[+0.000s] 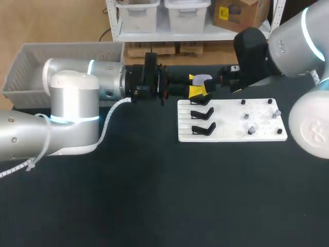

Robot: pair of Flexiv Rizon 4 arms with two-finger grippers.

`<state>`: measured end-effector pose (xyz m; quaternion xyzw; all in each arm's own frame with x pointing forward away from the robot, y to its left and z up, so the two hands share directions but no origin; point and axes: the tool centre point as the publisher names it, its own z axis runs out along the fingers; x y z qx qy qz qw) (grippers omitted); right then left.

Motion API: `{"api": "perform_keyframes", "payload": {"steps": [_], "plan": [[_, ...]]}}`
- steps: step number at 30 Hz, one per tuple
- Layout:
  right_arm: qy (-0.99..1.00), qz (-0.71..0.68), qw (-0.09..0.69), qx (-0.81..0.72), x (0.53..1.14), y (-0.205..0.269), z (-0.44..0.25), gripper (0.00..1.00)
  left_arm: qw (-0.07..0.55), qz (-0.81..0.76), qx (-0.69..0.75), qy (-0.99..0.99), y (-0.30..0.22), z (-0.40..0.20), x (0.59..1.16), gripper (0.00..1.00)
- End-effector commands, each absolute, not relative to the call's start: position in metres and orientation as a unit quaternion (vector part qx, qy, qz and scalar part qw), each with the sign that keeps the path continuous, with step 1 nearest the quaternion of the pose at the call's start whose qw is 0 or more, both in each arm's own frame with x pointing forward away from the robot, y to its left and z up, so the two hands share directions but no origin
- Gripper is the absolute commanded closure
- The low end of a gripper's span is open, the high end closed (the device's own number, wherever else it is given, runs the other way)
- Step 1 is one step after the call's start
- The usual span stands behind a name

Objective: Pick up each earbud case from the left stands, insert the matching earbuds, close the lid, and place the case in the box.

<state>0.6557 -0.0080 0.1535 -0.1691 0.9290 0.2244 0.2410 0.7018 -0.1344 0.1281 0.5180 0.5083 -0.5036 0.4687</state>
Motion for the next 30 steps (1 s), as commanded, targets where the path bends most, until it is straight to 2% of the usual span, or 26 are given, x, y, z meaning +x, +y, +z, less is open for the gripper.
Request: {"api": "perform_keyframes", "payload": {"steps": [1, 30], "plan": [[0.932, 0.220, 0.239, -0.163, 0.664, -0.006, 0.147, 0.00, 0.472, -0.502, 0.516, 0.509, -0.134, 0.128, 0.700, 1.00], [0.937, 0.208, 0.246, -0.134, 0.695, -0.014, 0.142, 0.00, 0.472, -0.502, 0.516, 0.509, -0.134, 0.128, 0.700, 1.00]]}}
